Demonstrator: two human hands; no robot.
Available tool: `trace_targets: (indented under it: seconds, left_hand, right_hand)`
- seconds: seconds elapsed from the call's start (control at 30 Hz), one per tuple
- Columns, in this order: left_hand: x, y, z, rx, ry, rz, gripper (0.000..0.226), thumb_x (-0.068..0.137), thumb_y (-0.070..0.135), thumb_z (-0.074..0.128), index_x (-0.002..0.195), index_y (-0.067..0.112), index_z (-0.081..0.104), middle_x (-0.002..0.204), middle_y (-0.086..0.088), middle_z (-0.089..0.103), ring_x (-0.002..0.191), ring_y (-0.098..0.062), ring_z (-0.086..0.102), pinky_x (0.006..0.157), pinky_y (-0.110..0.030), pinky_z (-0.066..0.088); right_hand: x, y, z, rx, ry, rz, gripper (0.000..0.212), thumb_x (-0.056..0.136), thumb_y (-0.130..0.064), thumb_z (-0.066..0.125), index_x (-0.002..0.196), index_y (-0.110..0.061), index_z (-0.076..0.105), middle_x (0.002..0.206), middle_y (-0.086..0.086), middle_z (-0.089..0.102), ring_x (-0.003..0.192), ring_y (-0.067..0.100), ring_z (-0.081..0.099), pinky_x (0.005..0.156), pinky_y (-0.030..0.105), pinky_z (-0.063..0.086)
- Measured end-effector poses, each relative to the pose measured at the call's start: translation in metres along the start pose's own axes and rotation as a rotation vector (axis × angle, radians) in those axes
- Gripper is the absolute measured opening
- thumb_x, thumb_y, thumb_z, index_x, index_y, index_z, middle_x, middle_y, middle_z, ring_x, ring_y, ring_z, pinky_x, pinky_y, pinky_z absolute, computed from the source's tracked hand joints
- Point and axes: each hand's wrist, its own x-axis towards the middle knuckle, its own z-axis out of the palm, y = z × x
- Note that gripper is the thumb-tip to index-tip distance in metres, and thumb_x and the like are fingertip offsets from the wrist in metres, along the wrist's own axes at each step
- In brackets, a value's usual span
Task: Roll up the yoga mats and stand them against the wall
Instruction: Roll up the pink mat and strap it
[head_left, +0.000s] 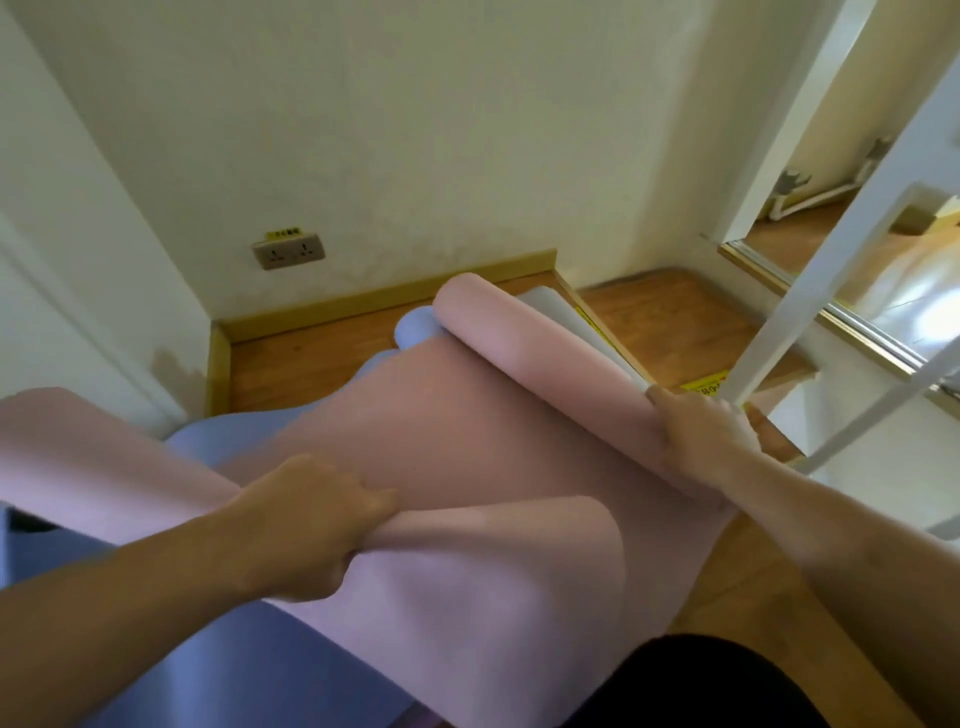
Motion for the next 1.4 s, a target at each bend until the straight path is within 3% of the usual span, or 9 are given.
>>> trace_targets:
  seconds: [0.43,0.6,0.8,0.87,0.97,1.13,1.27,1.33,1.4]
  left_hand:
    - [-0.198,0.002,-0.149,0.202,0.051,-0.243,0.042,0.095,0.028,0.058,0.129,0.032,0.034,0.115,-0.004,0.061,0.105,-0.034,0.065,0.071,-0.039,0.032]
    - [-0.253,-0.025,-0.13,0.195,0.058,-0.424,0.058,0.095,0.012,0.057,0.145,0.025,0.031,0.121,-0.009,0.062,0.108,-0.034,0.066,0.072,-0.038,0.034]
    - [-0.279,-0.036,-0.039,0.14,0.125,-0.459,0.071,0.016,0.015,0.088,0.086,0.018,0.073,0.051,-0.002,0.053,0.034,-0.02,0.05,0.041,-0.025,0.021]
    - [-0.272,-0.03,-0.014,0.104,0.085,-0.447,0.068,0.017,0.017,0.09,0.083,0.019,0.073,0.051,-0.001,0.054,0.036,-0.02,0.051,0.037,-0.022,0.029]
    - [-0.262,-0.026,0.022,0.01,0.048,-0.465,0.076,0.021,0.024,0.096,0.093,0.02,0.071,0.063,-0.004,0.058,0.042,-0.021,0.055,0.04,-0.024,0.035]
    - [-0.252,-0.013,0.025,-0.014,-0.031,-0.427,0.067,0.09,0.018,0.07,0.148,0.019,0.037,0.124,-0.013,0.054,0.099,-0.035,0.064,0.069,-0.041,0.036]
    - [-0.25,-0.009,0.046,0.038,0.009,-0.363,0.094,0.033,0.034,0.098,0.12,0.022,0.064,0.087,-0.005,0.06,0.058,-0.023,0.059,0.053,-0.034,0.029]
    - [-0.25,-0.012,0.058,0.04,0.069,-0.341,0.093,0.026,0.033,0.097,0.114,0.023,0.069,0.082,-0.002,0.059,0.054,-0.022,0.056,0.049,-0.031,0.033]
    - [-0.252,-0.01,0.056,0.055,0.14,-0.326,0.088,0.032,0.034,0.095,0.116,0.024,0.071,0.083,0.0,0.06,0.057,-0.02,0.057,0.051,-0.029,0.038]
  right_hand:
    - [-0.086,-0.12,-0.295,0.207,0.581,-0.424,0.058,0.075,-0.009,0.071,0.123,-0.037,0.056,0.105,-0.005,0.054,0.093,0.033,0.062,0.069,0.042,0.05]
    - [-0.067,-0.208,-0.322,0.161,0.494,-0.467,0.085,0.079,-0.01,0.078,0.152,-0.016,0.034,0.141,0.012,0.038,0.136,0.037,0.039,0.106,0.05,0.047]
    - [-0.111,-0.284,-0.304,0.824,0.617,-0.554,0.046,0.081,0.005,0.055,0.12,-0.016,0.065,0.12,0.004,0.065,0.116,0.029,0.061,0.097,0.041,0.051]
    - [-0.138,-0.312,-0.286,0.678,0.38,-0.764,0.027,0.091,-0.019,0.065,0.118,-0.023,0.066,0.115,-0.006,0.067,0.11,0.021,0.064,0.095,0.04,0.052]
    - [-0.168,-0.356,-0.246,0.226,-0.231,-0.895,0.063,0.081,-0.065,0.077,0.132,-0.031,0.061,0.128,-0.012,0.063,0.115,0.017,0.062,0.098,0.043,0.055]
    - [-0.155,-0.389,-0.169,0.124,-0.536,-0.923,0.07,0.067,-0.056,0.095,0.124,-0.03,0.062,0.115,-0.005,0.072,0.104,0.019,0.069,0.097,0.046,0.057]
    - [-0.134,-0.388,-0.168,0.189,-0.871,-0.931,0.088,0.078,-0.064,0.085,0.154,-0.042,0.048,0.15,-0.019,0.056,0.138,0.008,0.051,0.118,0.034,0.038]
    - [-0.127,-0.386,-0.164,0.172,-0.885,-0.898,0.117,0.059,-0.087,0.08,0.16,-0.045,0.038,0.156,-0.022,0.048,0.143,0.006,0.044,0.123,0.037,0.032]
    - [-0.128,-0.389,-0.16,0.157,-0.906,-0.899,0.105,0.065,-0.078,0.084,0.156,-0.044,0.045,0.15,-0.019,0.055,0.137,0.007,0.05,0.12,0.037,0.037]
